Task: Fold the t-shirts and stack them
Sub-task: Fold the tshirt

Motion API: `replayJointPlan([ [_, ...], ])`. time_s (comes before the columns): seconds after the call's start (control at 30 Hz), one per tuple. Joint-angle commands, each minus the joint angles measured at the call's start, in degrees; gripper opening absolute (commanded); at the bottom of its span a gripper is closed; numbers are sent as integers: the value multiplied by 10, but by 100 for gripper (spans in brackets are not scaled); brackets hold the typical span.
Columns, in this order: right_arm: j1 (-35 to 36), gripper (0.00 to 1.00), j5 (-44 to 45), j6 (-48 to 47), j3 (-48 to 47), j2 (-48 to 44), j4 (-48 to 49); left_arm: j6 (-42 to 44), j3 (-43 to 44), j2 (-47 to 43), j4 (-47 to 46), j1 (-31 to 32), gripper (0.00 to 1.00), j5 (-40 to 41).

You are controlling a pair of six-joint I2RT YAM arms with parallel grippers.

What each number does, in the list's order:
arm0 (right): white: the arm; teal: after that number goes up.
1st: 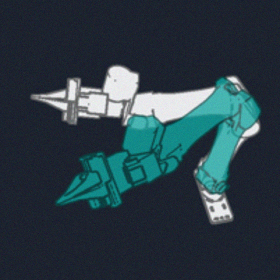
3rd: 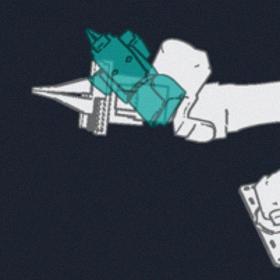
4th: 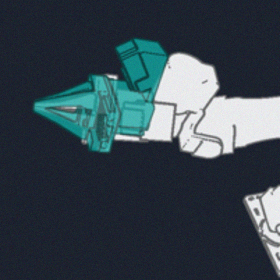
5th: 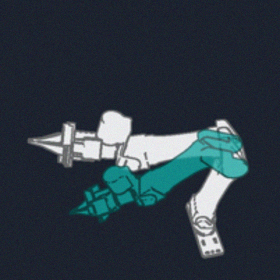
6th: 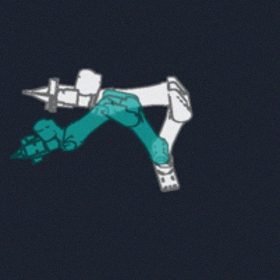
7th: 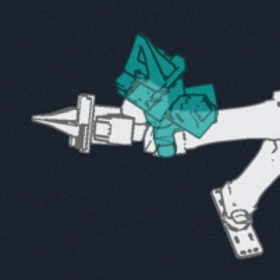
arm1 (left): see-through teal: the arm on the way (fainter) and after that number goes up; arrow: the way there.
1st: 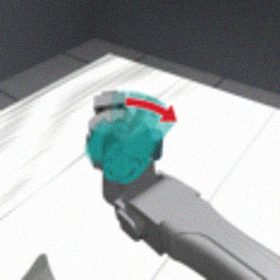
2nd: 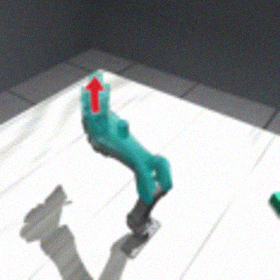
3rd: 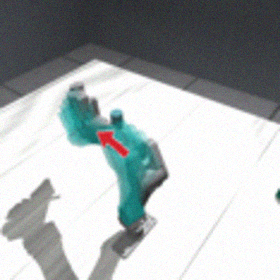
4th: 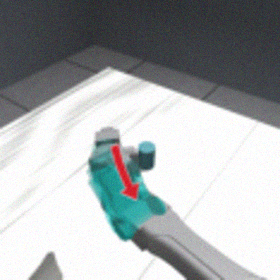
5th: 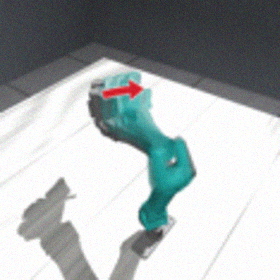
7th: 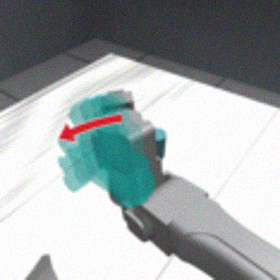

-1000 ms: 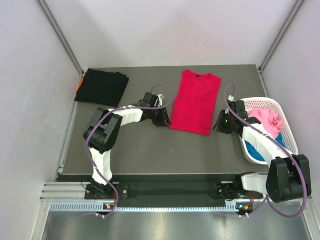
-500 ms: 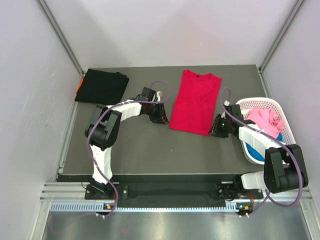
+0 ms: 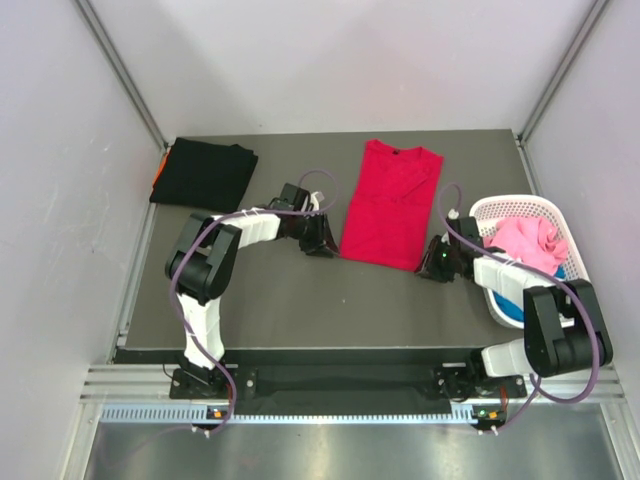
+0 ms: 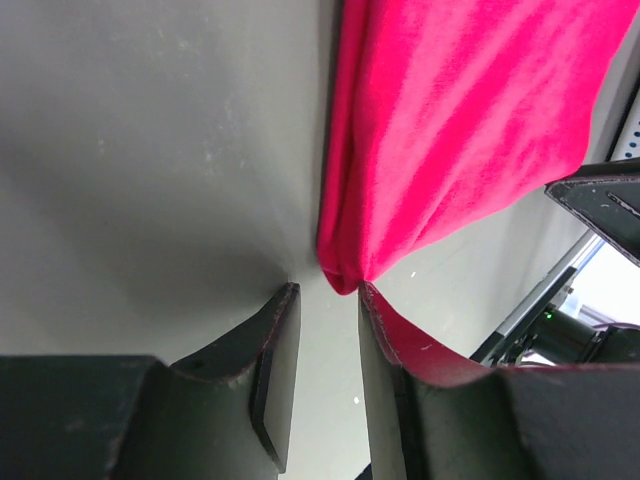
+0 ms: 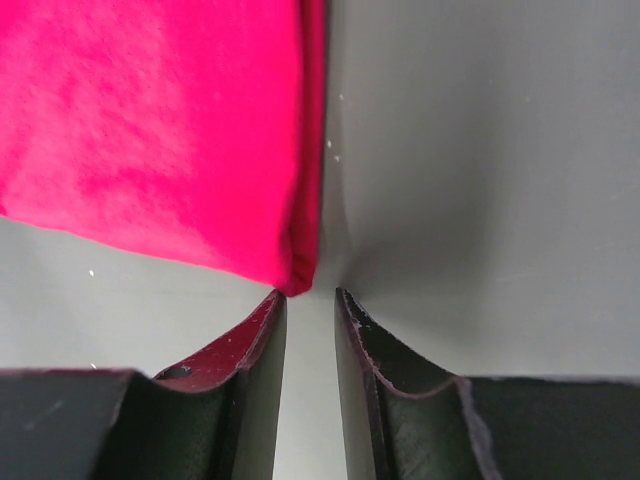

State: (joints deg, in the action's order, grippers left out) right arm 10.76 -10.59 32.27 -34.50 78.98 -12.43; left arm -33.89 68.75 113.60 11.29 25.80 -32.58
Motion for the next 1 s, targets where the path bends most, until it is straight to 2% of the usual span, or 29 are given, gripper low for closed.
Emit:
replayJointPlan([
  [0.0,7,27,16,9,11,6,42,-11,-9,-20,-33,7,35,-11],
  [0.17,6,27,19,13,15,13,48,-14,-14,-19,-37,8,35,-11],
  [0.27,6,22,16,15,16,19,57,-19,-16,-16,-39,10,35,-8],
  [0.33,7,5,14,12,16,21,58,-19,-13,-13,-32,10,35,-5],
  [0.37,6,0,13,10,16,22,57,-18,-11,-9,-28,11,35,-5],
  [0.6,5,0,42,-29,28,-23,-8,-11,-5,-20,-7,14,35,2],
  [0.97,0,0,49,-41,51,-57,-23,-32,-6,7,-43,34,33,-21],
])
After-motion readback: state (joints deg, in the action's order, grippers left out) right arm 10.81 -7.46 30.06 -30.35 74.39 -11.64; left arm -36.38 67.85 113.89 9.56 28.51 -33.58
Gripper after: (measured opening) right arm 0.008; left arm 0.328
